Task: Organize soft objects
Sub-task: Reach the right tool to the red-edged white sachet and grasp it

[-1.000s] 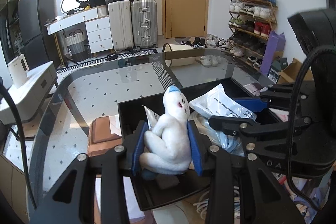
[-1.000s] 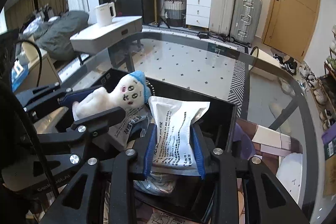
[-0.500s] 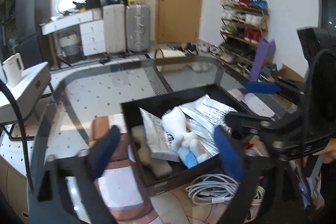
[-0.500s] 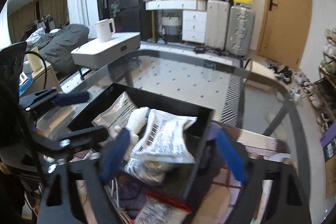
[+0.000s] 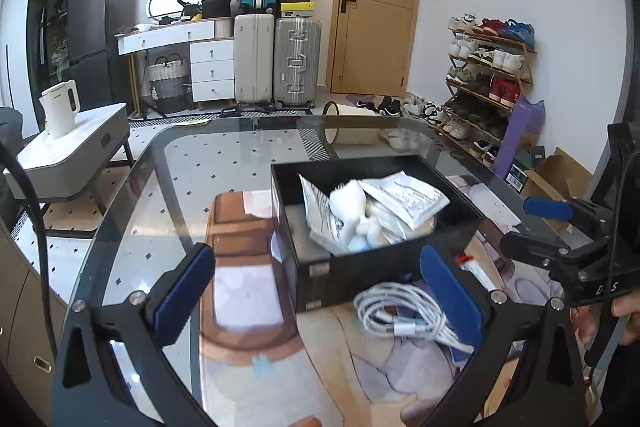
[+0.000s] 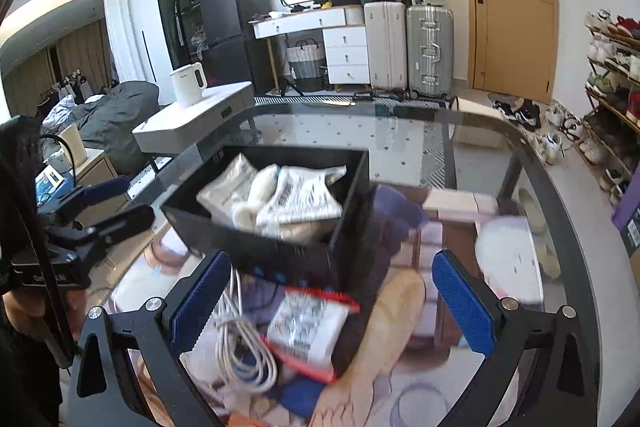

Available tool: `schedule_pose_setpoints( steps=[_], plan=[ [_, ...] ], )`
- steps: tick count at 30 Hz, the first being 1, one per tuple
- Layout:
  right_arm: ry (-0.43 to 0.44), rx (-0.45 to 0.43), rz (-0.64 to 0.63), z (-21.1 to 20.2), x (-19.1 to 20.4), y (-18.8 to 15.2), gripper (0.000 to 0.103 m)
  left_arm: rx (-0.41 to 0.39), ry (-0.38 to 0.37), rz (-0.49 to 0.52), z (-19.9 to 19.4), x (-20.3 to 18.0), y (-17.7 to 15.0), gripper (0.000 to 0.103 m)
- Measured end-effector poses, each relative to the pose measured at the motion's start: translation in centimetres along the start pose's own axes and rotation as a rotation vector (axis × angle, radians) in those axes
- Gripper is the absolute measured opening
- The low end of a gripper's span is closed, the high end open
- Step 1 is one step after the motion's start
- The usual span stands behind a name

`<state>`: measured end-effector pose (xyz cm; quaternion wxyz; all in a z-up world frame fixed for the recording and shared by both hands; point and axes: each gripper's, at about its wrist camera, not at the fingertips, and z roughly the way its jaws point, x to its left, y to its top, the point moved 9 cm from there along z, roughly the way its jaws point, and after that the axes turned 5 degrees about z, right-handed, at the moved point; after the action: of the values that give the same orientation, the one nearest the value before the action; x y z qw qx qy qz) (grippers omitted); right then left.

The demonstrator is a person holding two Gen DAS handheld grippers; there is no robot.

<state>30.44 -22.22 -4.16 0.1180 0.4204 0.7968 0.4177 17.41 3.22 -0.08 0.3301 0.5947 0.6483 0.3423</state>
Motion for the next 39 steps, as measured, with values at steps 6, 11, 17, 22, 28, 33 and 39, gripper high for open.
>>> schedule_pose_setpoints(
  steps=[6, 11, 17, 22, 28, 33, 39],
  plan=[
    [-0.028, 0.044, 0.007, -0.1, 0.0, -1.4, 0.102, 0.028, 0.014, 0.004, -0.1, -0.9, -1.7, 0.103],
    [-0.044, 0.032, 0.0, -0.8, 0.1, -0.8, 0.102, 0.035, 0.007, 0.003, -0.3, -1.6, -2.3, 0.103],
    [-0.034, 0.032, 0.026, -0.7, -0.2, -1.2, 0.102, 0.032, 0.001, -0.021, -0.2, -2.0, -2.6, 0.103],
    [-0.035, 0.046, 0.033, -0.1, -0.4, -2.1, 0.102, 0.04, -0.008, -0.026, 0.3, -2.5, -3.3, 0.103],
    [-0.047, 0.089, 0.035, 1.3, -0.7, -3.1, 0.102, 0.06, -0.018, -0.013, 1.1, -3.5, -4.0, 0.103],
    [-0.052, 0.139, 0.042, 2.6, -1.0, -4.1, 0.102, 0.07, -0.022, -0.015, 1.3, -3.4, -4.2, 0.103],
    [-0.055, 0.167, 0.062, 3.7, -1.2, -4.6, 0.102, 0.086, -0.01, -0.049, 1.6, -2.5, -4.4, 0.103]
  ],
)
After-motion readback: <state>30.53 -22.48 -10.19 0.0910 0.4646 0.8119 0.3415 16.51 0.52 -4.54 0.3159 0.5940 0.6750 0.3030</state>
